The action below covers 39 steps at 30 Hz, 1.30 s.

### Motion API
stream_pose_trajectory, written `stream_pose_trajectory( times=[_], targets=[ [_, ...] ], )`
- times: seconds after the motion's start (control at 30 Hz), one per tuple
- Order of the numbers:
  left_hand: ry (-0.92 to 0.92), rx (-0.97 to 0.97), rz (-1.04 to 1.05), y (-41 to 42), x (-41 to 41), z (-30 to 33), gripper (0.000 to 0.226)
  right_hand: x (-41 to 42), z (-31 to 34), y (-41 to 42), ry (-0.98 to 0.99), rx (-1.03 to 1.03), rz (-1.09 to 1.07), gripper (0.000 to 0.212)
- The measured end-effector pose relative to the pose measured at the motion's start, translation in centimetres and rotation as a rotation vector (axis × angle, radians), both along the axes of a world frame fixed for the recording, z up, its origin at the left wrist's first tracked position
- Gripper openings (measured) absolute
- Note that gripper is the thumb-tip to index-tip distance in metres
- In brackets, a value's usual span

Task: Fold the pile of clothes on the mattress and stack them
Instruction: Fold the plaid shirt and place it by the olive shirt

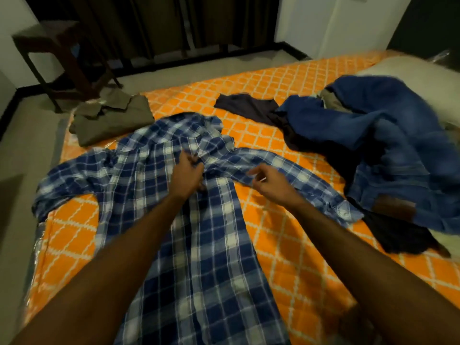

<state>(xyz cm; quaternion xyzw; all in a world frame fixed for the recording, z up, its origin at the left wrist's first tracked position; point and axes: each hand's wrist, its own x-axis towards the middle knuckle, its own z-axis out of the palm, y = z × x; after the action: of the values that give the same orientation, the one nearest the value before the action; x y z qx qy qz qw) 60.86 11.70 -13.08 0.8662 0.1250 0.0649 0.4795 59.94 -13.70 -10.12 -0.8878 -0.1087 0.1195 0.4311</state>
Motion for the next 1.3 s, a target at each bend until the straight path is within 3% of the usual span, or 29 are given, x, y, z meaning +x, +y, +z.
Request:
stream_pose_trajectory(
  times=[0.1, 0.2, 0.37, 0.5, 0.6, 0.7, 0.77, 0.87, 1.0, 1.1, 1.2, 1.3],
  targets=[
    [0.106, -0.199, 0.123, -0.4, 0.1, -0.5, 0.026, 6.8, -0.4, 1.2, -0.136, -0.084, -0.049, 0.020],
    [0.131, -0.360, 0.224, 0.6, 1.0, -0.6, 0.029, 12.7, -0.2, 4.4, -0.157, -0.176, -0.031, 0.040],
    [0.162, -0.471, 0.241, 2.5, 2.8, -1.0, 0.030, 19.5, -0.9, 9.7, 0.029, -0.153, -0.060, 0.072],
    [0.201, -0.525, 0.186, 3.7, 2.9, -1.6, 0.025, 21.7, -1.0, 12.1, 0.232, -0.125, 0.000, 0.061],
    [0.206, -0.499, 0.119, 4.2, 3.0, -1.8, 0.018, 23.2, 0.1, 13.3, 0.246, -0.182, 0.060, 0.037],
    [0.158, -0.471, 0.122, 4.5, 2.6, -2.5, 0.014, 24.8, 0.9, 14.6, 0.309, -0.046, 0.056, 0.027],
    [0.072, -0.417, 0.142, 4.3, 1.9, -3.3, 0.012, 25.6, 0.8, 15.8, 0.240, 0.031, 0.055, 0.013],
    [-0.039, -0.341, 0.190, 3.8, 0.8, -4.4, 0.010, 26.0, -0.7, 18.5, 0.117, 0.107, 0.013, 0.025],
    [-0.098, -0.388, 0.242, 3.8, 1.1, -4.9, 0.012, 26.1, -3.7, 20.4, 0.156, 0.089, -0.029, 0.030],
    [-0.097, -0.412, 0.253, 4.2, 1.2, -5.3, 0.011, 25.6, -3.9, 20.2, 0.192, 0.197, -0.037, 0.031],
    [-0.080, -0.391, 0.249, 3.9, 1.1, -4.8, 0.012, 24.9, -2.7, 18.1, 0.109, -0.028, 0.159, 0.059],
    [-0.089, -0.334, 0.234, 3.6, 1.1, -4.5, 0.017, 24.3, -2.1, 14.4, 0.144, -0.348, 0.331, 0.053]
  ],
)
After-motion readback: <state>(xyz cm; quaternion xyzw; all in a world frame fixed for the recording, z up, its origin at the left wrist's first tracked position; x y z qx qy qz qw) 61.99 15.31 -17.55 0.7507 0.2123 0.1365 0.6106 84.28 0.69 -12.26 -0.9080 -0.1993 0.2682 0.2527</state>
